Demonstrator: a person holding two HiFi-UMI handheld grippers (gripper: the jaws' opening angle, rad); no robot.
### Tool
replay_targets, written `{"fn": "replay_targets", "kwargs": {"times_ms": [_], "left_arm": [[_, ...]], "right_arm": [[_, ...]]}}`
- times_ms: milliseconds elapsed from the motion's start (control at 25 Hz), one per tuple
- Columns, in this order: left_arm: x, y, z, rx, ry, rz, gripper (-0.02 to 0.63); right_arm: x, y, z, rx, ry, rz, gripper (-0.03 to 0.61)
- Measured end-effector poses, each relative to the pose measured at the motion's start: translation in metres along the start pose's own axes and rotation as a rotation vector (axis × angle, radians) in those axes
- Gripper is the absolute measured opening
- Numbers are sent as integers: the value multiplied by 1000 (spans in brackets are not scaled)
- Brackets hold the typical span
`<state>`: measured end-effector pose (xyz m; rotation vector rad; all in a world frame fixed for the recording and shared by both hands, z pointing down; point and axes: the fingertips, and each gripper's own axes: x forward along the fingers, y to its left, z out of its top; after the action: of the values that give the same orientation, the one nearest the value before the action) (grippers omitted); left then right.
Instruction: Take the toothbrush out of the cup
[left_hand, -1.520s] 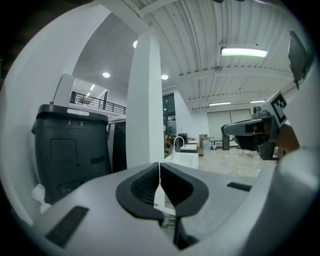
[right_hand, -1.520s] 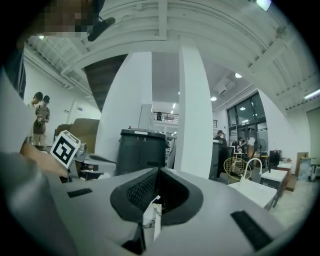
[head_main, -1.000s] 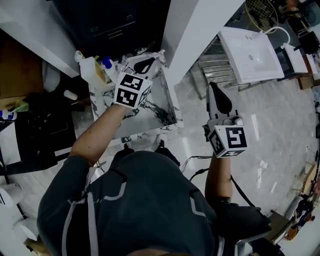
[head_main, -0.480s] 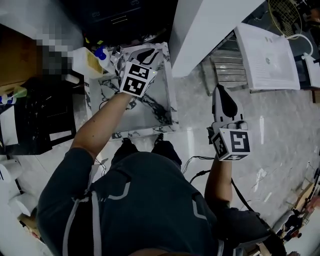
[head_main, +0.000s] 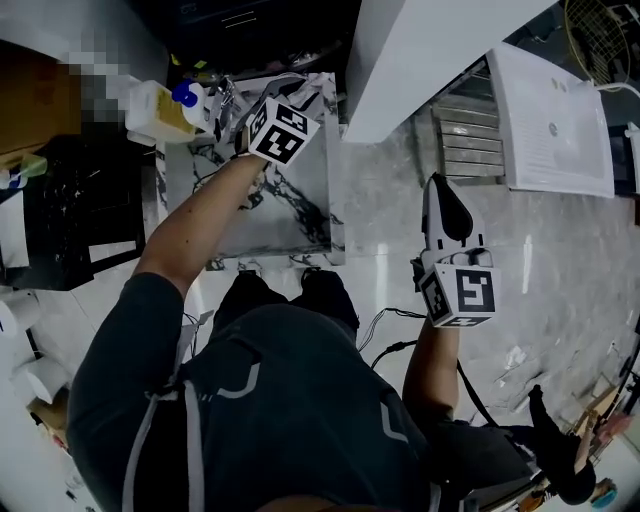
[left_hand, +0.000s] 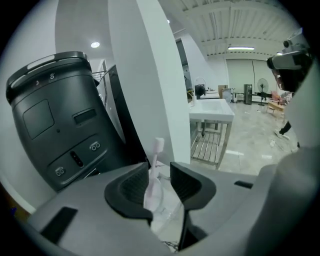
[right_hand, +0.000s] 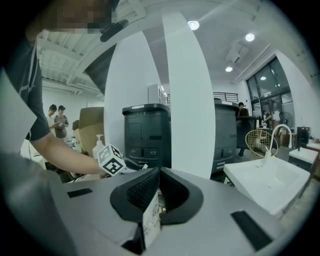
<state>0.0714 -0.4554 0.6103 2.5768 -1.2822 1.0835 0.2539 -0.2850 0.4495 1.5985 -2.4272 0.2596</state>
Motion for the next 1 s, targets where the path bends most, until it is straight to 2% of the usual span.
{"fn": "replay_targets", "kwargs": {"times_ms": [280,360,560,840,1000], "left_arm": [[21,8,-7,-3,40,18,138],[24,8,-7,-15,35,11,90],[31,7,-10,-16,54,3,78],[25,20,-7,-29,35,55,41],[17,20,-2,-48,13,49,31]], "right_arm": [[10,-14,-18,26,16,28,29],[12,-17,-24,25,23,33,29],[15,-23,-30,29,31,41,29],[16,-25,-35,35,35,47,29],[13,-22,-26,32,16,57,29]]}}
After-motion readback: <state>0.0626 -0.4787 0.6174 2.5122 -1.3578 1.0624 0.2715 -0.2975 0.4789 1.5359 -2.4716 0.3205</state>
